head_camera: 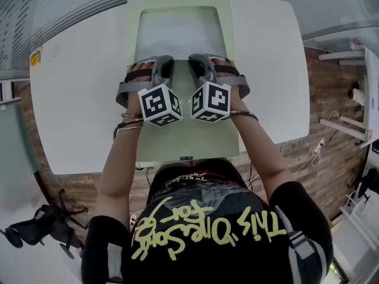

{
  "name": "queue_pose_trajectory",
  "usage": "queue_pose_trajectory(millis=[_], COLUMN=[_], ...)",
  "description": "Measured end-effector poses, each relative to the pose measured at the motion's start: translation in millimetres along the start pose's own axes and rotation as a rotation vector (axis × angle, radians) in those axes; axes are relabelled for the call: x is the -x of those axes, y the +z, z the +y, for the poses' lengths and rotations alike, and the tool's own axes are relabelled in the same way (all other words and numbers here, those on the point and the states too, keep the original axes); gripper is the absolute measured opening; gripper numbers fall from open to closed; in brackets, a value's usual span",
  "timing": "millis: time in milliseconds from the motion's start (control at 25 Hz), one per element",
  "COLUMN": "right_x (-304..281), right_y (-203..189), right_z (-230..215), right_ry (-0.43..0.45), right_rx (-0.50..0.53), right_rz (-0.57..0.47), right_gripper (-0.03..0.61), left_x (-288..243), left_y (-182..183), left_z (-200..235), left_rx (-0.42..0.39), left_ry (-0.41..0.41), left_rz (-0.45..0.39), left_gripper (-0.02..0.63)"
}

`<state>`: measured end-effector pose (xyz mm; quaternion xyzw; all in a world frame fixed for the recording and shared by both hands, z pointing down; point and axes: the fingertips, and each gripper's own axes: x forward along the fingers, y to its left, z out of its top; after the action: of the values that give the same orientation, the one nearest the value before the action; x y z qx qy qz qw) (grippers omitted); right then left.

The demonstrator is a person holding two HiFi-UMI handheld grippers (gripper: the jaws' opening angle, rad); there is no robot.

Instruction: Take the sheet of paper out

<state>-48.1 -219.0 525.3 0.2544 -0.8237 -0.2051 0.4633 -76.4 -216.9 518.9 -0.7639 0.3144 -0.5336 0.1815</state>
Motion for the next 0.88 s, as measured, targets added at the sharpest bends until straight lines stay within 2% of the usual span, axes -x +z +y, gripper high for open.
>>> queue_pose_trajectory(millis=[880], right_x=[15], right_y=[1], right_z=[13], right_ry=[0.041], right_rx=[0.002], right_rz=[-0.015], right_gripper=[0.009], left_x=[15], left_y=[2], left_z=[-11], left_rx=[0.019], left_ry=[0.001], left_rz=[0.014], left_gripper=[0.009])
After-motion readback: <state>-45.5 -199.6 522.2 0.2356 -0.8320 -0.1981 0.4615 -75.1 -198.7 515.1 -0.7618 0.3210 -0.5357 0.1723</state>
